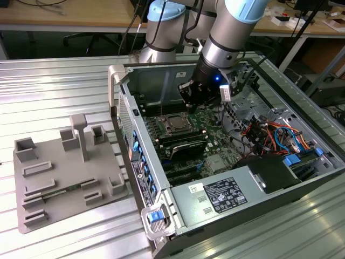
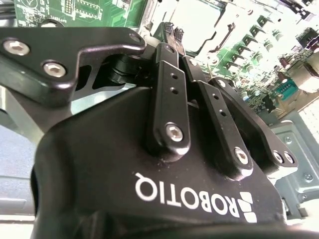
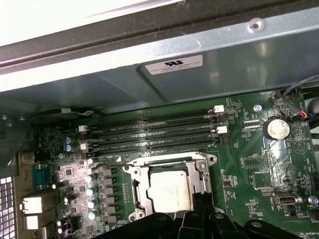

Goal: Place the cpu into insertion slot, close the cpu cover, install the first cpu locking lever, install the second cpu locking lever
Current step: 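Install the first cpu locking lever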

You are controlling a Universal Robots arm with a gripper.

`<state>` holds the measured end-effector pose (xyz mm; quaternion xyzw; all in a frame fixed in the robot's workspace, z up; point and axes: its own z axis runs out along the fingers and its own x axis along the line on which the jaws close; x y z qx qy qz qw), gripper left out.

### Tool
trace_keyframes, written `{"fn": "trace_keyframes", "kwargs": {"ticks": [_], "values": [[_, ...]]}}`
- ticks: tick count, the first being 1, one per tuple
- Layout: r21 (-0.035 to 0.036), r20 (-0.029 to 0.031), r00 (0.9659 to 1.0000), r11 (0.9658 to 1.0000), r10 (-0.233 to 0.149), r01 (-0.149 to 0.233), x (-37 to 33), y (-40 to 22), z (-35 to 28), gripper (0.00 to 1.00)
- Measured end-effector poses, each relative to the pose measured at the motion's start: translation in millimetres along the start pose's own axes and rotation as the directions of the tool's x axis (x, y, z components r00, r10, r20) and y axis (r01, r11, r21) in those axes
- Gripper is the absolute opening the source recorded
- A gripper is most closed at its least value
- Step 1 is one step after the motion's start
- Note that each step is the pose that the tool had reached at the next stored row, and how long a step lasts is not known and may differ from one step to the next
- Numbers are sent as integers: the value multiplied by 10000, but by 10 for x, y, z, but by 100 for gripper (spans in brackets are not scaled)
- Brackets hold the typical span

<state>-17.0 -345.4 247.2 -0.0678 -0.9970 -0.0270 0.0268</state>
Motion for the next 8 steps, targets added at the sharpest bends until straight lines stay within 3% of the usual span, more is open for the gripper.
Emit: {"fn": "trace_keyframes", "kwargs": {"ticks": [8], "values": [[15,-4,9999,9999,-104,104,0,0,1,11]]}}
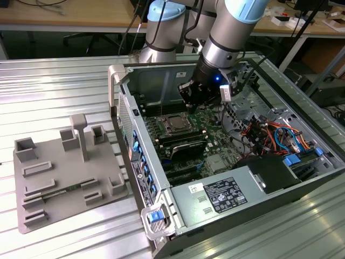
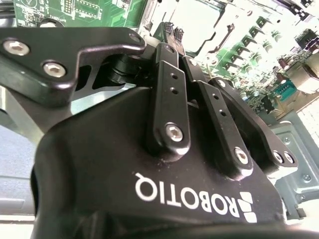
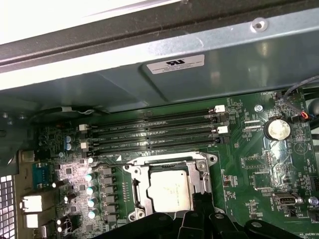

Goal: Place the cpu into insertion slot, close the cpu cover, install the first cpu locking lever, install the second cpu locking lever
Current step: 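Install the first cpu locking lever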

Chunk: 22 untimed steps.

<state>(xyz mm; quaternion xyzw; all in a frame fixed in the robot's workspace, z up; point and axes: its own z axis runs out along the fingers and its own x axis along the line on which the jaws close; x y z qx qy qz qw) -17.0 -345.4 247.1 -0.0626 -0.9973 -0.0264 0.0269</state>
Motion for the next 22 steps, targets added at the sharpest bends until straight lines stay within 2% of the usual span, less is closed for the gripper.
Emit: {"fn": "trace_keyframes", "kwargs": {"ticks": [12,17,19,22], "values": [[19,-16,9995,9995,-323,323,0,-3,0,11],[39,-36,9976,9976,-686,686,0,-3,0,11],[54,-52,9951,9951,-986,986,0,-3,3,11],[57,-55,9946,9946,-1037,1037,0,-3,5,11]]}}
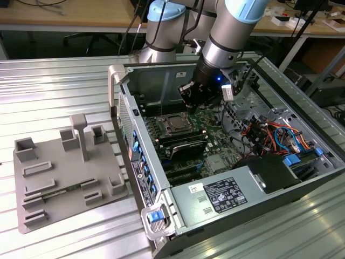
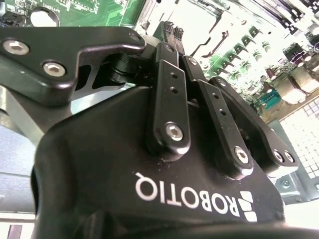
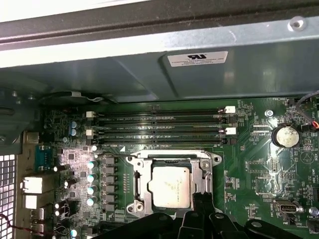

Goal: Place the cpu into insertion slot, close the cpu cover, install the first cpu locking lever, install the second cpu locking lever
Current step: 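Install the first cpu locking lever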

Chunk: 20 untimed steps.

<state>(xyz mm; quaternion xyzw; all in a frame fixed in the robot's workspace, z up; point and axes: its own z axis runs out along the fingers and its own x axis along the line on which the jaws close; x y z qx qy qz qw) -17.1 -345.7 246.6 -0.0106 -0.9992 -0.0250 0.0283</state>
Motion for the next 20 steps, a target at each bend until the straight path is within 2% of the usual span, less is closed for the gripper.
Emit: {"fn": "trace_keyframes", "kwargs": {"ticks": [20], "values": [[22,-19,9993,9993,-379,379,0,0,8,11]]}}
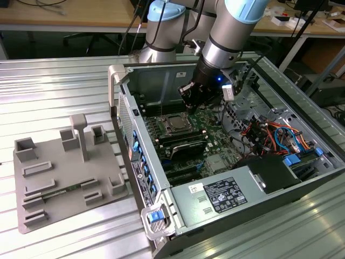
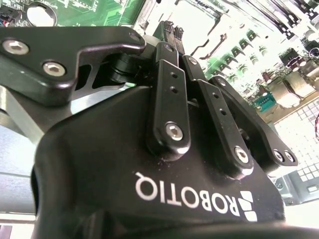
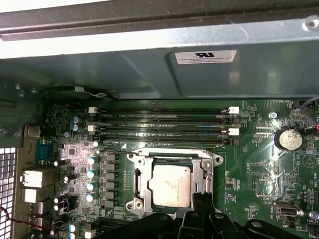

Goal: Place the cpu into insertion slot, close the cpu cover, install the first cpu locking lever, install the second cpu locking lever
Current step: 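Install the first cpu locking lever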

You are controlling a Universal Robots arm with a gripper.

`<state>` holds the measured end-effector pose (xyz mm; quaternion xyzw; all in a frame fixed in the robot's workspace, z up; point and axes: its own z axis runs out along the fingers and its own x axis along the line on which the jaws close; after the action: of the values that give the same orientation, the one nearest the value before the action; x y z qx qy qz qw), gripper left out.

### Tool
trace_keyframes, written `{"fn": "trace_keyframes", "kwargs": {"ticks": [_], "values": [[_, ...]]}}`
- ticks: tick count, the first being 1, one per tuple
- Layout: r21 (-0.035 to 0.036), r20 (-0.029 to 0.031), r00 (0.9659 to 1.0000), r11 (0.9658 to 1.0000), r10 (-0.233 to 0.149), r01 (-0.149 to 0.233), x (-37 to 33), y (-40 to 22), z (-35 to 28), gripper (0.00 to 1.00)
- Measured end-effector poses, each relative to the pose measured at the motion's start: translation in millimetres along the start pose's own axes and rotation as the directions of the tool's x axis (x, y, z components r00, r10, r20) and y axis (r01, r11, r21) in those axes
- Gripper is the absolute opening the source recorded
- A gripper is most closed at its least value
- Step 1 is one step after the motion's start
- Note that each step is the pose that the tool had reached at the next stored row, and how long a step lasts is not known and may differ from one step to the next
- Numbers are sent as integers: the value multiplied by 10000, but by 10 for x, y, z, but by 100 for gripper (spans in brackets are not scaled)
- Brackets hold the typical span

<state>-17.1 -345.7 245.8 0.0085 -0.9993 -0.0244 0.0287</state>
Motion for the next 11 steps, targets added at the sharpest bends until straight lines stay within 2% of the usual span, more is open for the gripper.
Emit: {"fn": "trace_keyframes", "kwargs": {"ticks": [11], "values": [[14,-13,9997,9997,-262,262,0,0,2,11]]}}
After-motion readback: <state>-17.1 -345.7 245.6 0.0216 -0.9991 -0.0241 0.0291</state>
